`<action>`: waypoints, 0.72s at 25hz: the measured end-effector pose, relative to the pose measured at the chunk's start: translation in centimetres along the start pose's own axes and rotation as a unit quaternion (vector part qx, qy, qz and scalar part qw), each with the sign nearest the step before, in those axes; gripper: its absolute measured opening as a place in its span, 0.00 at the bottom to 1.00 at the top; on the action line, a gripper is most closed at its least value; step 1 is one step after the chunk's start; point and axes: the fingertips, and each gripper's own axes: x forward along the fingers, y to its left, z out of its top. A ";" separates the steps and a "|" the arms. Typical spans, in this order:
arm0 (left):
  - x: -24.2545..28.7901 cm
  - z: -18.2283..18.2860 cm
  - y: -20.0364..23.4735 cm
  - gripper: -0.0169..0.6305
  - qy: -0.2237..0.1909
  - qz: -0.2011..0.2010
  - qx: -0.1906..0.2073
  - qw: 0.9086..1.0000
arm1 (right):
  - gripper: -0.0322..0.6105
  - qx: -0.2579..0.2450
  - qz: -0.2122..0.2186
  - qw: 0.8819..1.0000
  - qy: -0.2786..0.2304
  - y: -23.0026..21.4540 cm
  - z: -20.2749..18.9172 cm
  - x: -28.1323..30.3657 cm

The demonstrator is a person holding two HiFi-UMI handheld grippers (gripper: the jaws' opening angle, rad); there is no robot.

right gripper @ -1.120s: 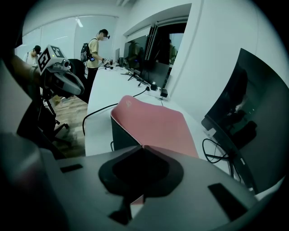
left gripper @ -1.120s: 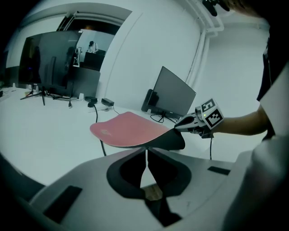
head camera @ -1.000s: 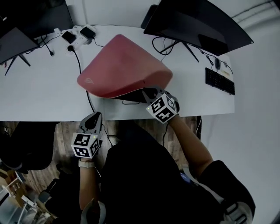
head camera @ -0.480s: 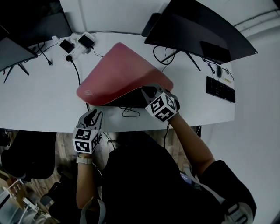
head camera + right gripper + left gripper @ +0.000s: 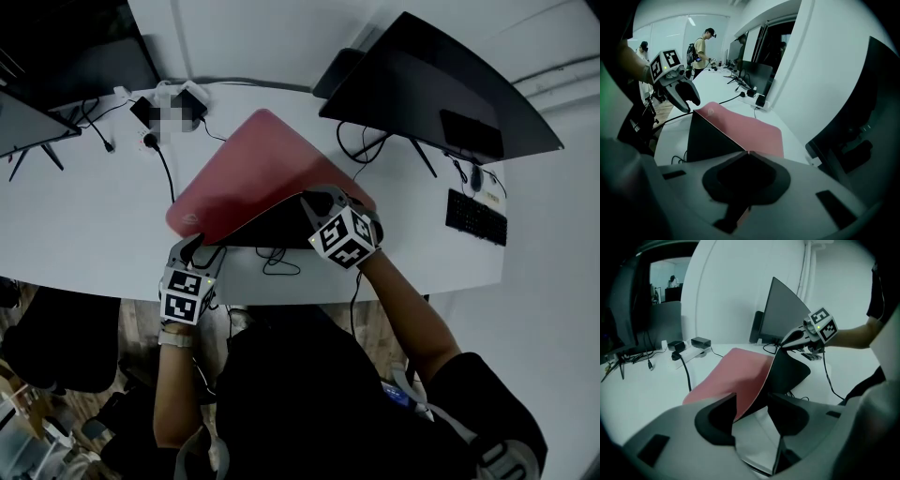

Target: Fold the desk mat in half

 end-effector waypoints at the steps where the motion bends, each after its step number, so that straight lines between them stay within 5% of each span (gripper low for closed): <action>1: 0.4 0.1 0.0 0.33 0.007 -0.002 0.008 1.000 | 0.09 -0.002 0.000 1.000 -0.001 -0.5 0.2 0.3; 10: 3.4 1.1 1.3 0.33 0.046 -0.005 0.040 0.998 | 0.09 -0.021 0.009 1.000 -0.009 -4.0 1.6 3.6; 18: 5.0 2.1 2.7 0.27 0.067 -0.033 0.011 0.997 | 0.09 -0.044 0.018 0.999 -0.017 -6.3 3.2 6.7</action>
